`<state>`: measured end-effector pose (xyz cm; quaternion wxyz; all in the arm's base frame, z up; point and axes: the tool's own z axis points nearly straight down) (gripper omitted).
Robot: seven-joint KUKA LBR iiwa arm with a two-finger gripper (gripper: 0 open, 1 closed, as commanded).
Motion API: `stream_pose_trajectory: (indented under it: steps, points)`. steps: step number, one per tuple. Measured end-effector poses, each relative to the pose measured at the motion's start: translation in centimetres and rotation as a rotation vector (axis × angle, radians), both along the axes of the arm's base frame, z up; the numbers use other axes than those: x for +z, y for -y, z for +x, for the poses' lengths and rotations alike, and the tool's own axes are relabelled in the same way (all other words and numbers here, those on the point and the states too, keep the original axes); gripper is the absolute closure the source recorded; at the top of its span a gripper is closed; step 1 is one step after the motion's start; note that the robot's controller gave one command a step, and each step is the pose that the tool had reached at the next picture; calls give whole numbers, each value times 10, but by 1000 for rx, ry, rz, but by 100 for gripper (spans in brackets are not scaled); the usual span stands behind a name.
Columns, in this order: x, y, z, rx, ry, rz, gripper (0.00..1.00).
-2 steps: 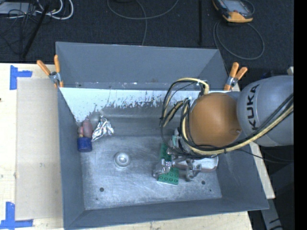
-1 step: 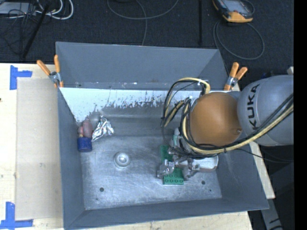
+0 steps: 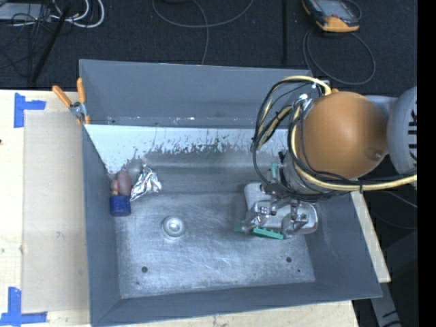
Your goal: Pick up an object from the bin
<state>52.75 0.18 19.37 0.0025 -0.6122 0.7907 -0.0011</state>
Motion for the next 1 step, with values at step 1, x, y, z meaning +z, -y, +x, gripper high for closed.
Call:
stream_pose_trajectory:
  steps: [1]
  points:
    - [70, -12, -3, 274, -2, 0, 100]
